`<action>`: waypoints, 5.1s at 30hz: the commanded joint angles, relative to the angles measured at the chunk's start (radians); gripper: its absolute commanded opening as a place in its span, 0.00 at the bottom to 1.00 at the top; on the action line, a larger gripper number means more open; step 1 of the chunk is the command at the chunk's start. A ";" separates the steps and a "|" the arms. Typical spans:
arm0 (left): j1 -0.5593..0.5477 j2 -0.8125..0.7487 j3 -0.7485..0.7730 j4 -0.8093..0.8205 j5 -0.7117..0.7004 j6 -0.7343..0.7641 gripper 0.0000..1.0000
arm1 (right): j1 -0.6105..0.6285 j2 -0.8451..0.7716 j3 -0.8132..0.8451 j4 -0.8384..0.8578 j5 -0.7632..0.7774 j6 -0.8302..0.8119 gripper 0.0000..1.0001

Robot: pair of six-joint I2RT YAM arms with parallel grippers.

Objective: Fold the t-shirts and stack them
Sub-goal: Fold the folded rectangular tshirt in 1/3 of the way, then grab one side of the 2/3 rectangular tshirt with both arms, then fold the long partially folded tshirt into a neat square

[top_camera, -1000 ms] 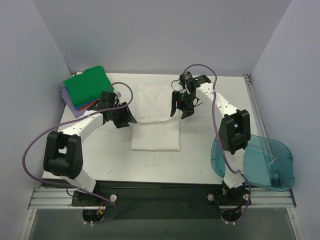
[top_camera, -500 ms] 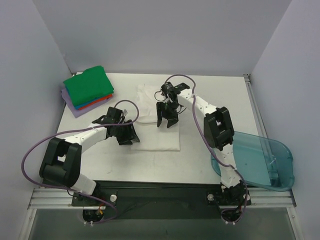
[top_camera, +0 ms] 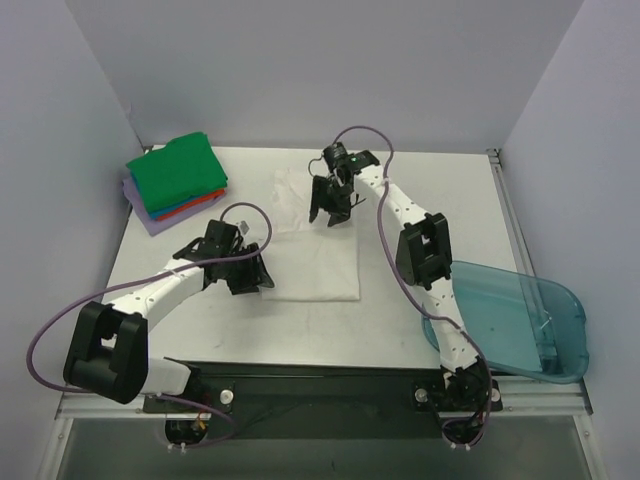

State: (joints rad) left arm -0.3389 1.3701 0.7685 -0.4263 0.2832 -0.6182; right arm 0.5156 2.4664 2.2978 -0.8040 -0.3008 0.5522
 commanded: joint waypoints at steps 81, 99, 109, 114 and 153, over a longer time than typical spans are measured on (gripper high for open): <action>-0.023 0.107 -0.097 0.161 -0.032 -0.100 0.03 | -0.032 -0.630 -1.233 0.287 -0.118 -0.049 0.00; -0.043 -0.034 -0.080 0.009 -0.088 -0.074 0.00 | -0.052 -0.745 -1.249 0.213 -0.098 -0.029 0.00; -0.057 -0.273 -0.049 -0.300 -0.073 -0.057 0.00 | -0.031 -0.922 -1.258 0.026 -0.087 -0.046 0.00; -0.063 -0.368 -0.005 -0.472 -0.062 -0.031 0.00 | 0.015 -1.046 -1.285 -0.063 -0.078 -0.003 0.00; 0.060 -0.074 0.371 -0.444 0.123 0.031 0.00 | 0.017 -0.844 -0.683 -0.258 0.146 0.037 0.00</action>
State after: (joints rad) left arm -0.3115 1.2537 1.0870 -0.9726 0.3809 -0.6205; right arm 0.5602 1.5883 1.5429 -1.0126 -0.2081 0.6464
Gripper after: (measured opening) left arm 0.030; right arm 0.042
